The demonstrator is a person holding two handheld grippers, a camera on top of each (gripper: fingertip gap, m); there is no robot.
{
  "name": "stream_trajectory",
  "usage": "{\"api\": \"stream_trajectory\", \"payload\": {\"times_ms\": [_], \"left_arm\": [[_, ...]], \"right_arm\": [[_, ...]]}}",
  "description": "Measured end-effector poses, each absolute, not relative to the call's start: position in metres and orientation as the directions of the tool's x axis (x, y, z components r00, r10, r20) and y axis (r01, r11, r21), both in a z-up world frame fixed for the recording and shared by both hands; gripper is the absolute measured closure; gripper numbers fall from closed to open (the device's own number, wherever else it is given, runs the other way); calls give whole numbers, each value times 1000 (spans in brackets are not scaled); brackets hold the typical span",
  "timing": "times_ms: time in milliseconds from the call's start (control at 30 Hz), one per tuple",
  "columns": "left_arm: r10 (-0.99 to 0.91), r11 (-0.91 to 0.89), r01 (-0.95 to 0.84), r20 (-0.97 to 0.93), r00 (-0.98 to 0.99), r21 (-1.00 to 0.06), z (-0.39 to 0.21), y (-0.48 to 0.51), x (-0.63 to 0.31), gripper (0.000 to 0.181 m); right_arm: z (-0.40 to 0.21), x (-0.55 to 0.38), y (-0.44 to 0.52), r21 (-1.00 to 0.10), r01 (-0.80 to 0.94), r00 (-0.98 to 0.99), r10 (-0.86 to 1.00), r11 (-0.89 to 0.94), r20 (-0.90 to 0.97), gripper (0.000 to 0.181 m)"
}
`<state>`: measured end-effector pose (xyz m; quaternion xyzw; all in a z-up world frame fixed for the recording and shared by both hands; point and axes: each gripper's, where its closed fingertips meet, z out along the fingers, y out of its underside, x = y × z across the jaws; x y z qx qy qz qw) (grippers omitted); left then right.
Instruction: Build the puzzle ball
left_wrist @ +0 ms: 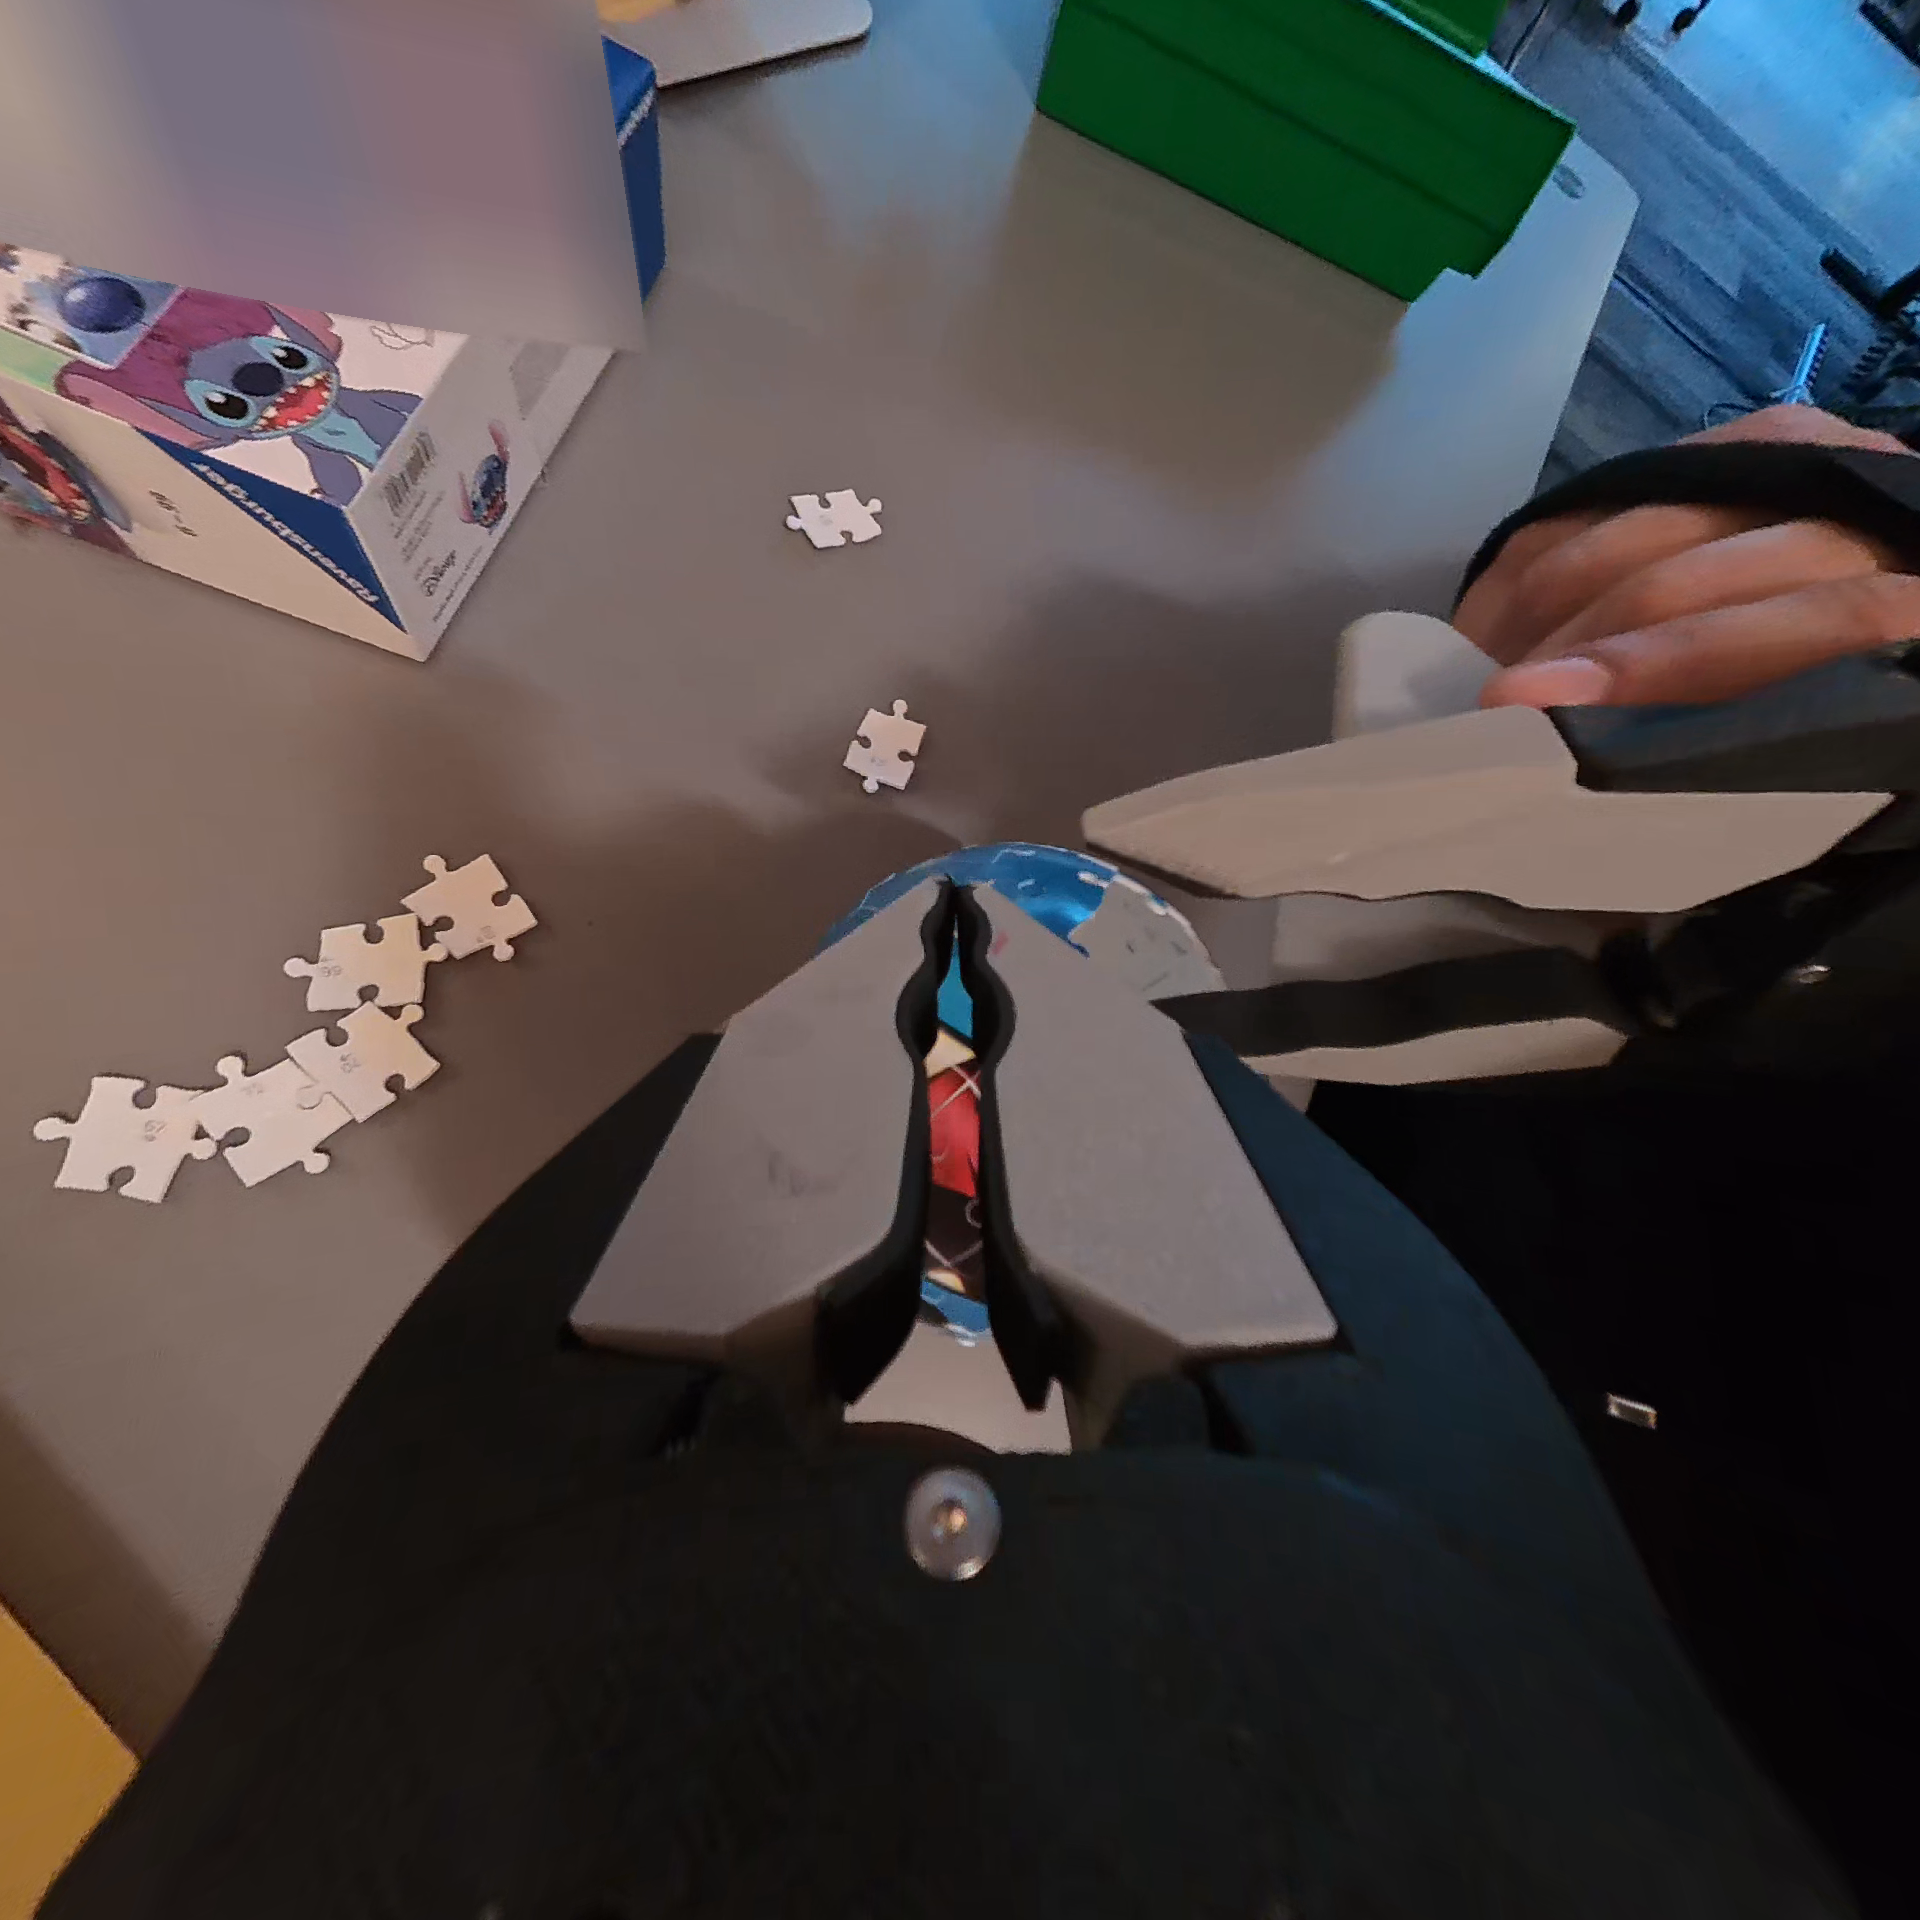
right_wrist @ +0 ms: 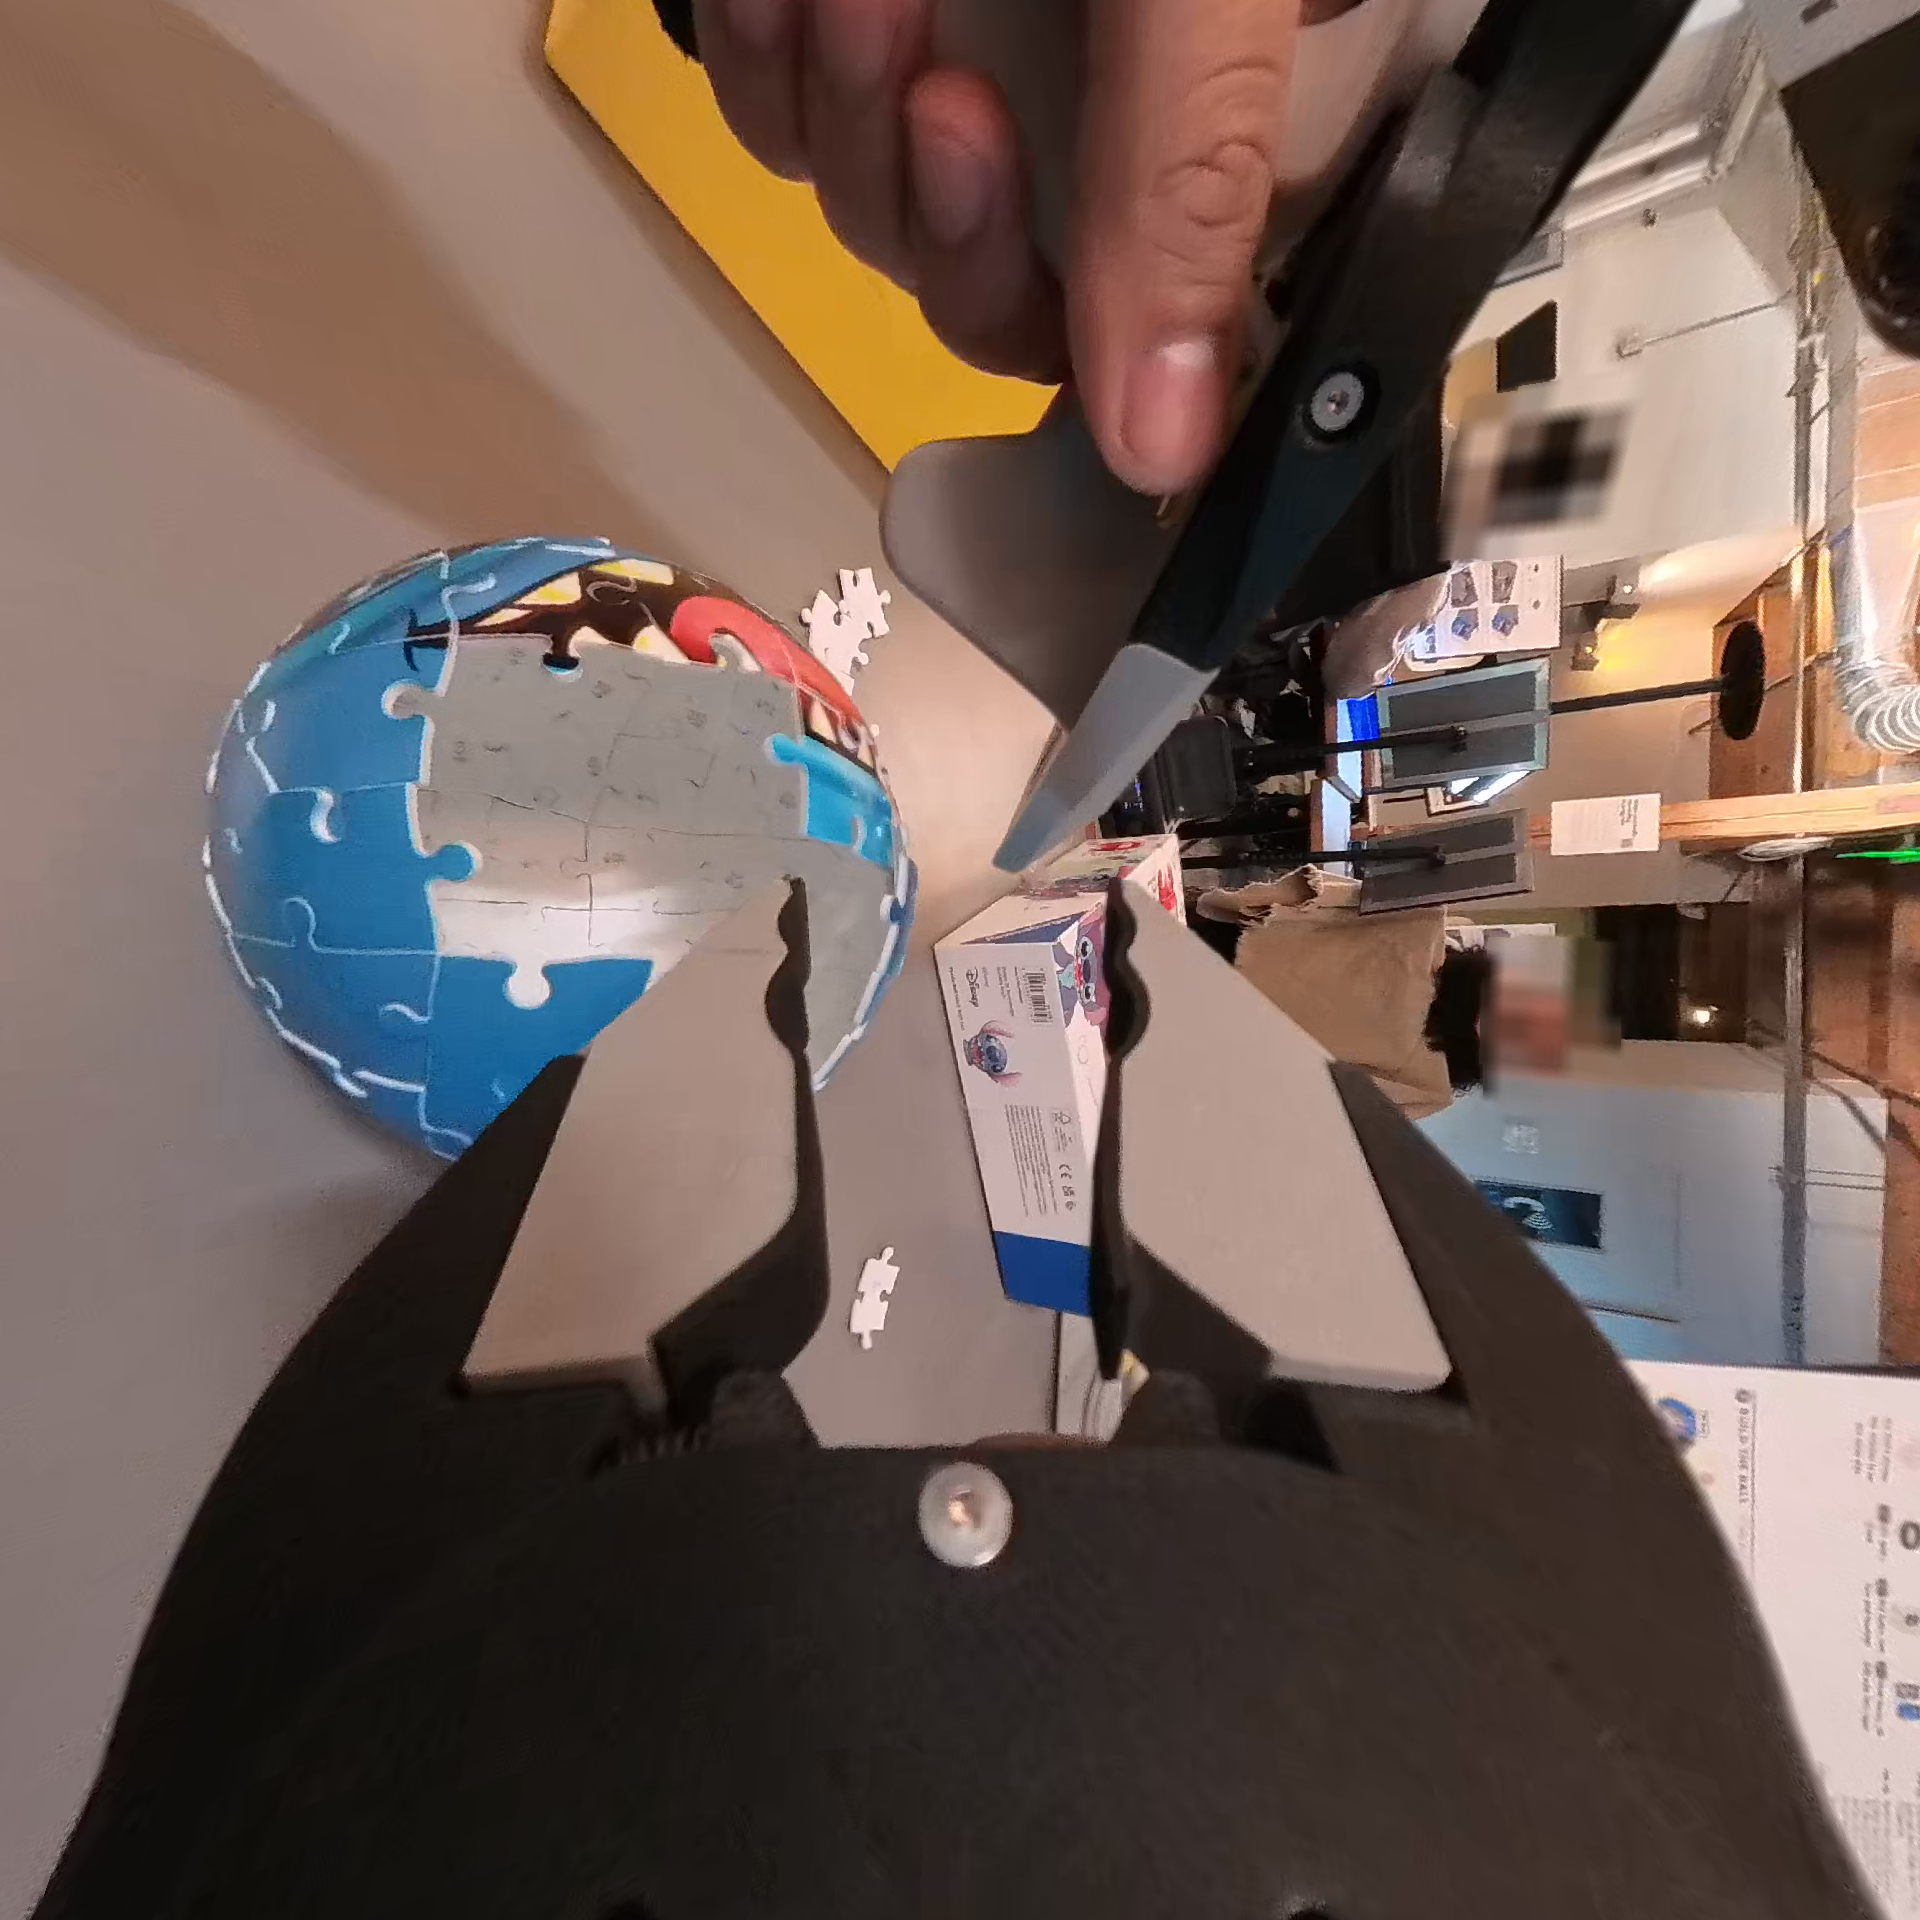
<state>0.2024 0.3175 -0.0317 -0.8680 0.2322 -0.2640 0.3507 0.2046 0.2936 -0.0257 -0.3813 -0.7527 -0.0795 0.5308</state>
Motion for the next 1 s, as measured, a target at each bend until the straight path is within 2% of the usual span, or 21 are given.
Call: {"api": "stream_trajectory", "payload": {"times_ms": [600, 1000], "left_arm": [[-609, -678, -252, 336, 718, -691, -49, 318, 205, 181], [-624, -674, -285, 321, 712, -681, -49, 318, 212, 181]], "right_arm": [[-36, 186, 319, -172, 667, -177, 378, 725, 909, 127], [-31, 186, 319, -173, 639, -155, 345, 750, 926, 132]]}}
